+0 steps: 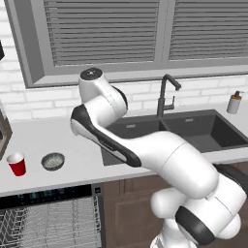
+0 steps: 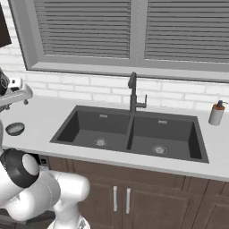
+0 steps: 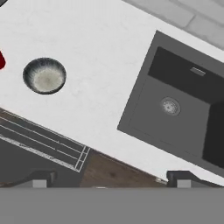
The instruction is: Pick up the cup and bowl from the counter, place them in the dishwasher, and close the dishwasher door.
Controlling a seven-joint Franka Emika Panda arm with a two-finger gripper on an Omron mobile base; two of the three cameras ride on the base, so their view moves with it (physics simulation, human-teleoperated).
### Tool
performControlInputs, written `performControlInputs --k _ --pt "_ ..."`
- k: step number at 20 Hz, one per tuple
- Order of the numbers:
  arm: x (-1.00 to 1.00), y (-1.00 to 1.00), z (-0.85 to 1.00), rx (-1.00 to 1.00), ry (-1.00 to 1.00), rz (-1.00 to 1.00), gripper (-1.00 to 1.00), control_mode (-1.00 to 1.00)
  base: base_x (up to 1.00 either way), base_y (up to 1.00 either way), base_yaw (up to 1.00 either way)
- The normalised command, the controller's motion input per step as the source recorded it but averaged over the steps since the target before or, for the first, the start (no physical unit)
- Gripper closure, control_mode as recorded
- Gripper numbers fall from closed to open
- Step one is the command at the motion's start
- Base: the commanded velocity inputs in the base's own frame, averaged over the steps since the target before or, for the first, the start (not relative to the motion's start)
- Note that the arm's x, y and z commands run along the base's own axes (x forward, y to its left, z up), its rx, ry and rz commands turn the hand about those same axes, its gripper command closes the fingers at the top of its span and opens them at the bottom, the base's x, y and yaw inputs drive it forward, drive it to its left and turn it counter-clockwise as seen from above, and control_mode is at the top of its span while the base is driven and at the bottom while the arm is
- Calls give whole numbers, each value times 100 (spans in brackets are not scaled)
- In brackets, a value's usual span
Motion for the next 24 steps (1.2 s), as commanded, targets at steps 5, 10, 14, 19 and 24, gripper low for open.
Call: performControlInputs --k 5,10,14,19,24 --pt "0 -17 -63 27 -13 -28 -100 -100 0 0 0" --pt "0 -45 -87 38 -8 -32 -100 -100 0 0 0" --pt "-11 -31 -57 41 -10 -20 -100 -100 0 0 0" --pt "1 -10 -39 25 2 -13 -100 -100 0 0 0" --pt "16 14 7 -2 19 -1 -100 -100 0 0 0"
